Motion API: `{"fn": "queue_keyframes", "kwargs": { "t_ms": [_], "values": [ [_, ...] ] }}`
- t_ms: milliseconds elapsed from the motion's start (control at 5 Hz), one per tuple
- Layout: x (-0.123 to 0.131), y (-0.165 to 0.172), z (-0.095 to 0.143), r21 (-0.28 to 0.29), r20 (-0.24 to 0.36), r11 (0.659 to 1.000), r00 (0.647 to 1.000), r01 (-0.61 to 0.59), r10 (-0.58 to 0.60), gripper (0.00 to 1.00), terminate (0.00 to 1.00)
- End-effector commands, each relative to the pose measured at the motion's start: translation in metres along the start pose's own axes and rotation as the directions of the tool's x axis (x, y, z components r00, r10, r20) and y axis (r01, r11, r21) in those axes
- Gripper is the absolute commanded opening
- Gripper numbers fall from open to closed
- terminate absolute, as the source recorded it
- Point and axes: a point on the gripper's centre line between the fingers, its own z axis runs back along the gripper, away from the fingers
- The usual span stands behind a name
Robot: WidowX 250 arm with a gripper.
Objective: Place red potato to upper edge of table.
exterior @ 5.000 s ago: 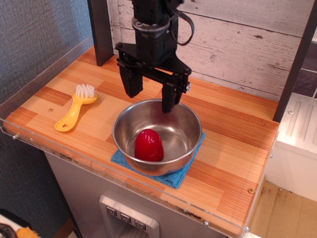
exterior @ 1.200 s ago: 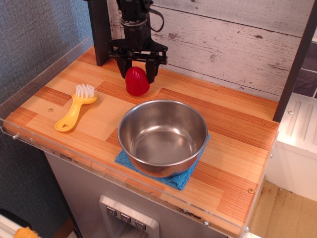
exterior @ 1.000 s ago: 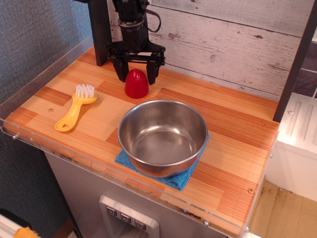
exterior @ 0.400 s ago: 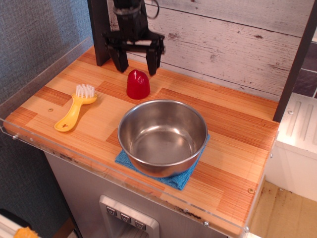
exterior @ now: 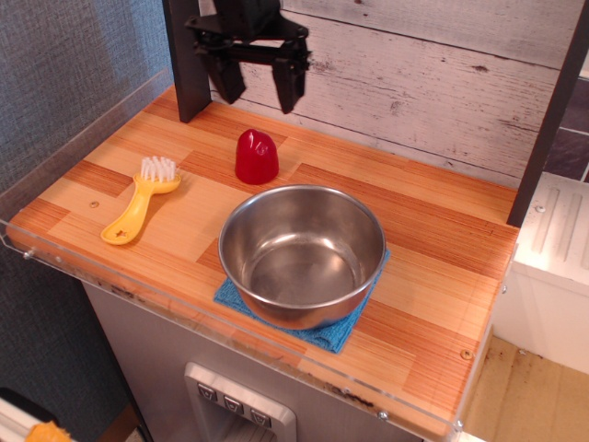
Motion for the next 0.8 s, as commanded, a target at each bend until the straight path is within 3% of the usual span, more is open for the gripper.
{"fn": "queue_keyframes", "kwargs": {
  "t_ms": [0,200,600],
  "values": [
    [-0.016,-0.026,0.028,0.041,-0.042,0.994,0.994,0.105,-0.104,1.00,0.00],
    [-0.026,-0.030,0.030,0.098,-0.066,0.994,0.997,0.039,-0.033,1.00,0.00],
    [-0.037,-0.031,0.029,0.082,-0.082,0.997,0.997,-0.006,0.013,1.00,0.00]
  ]
}}
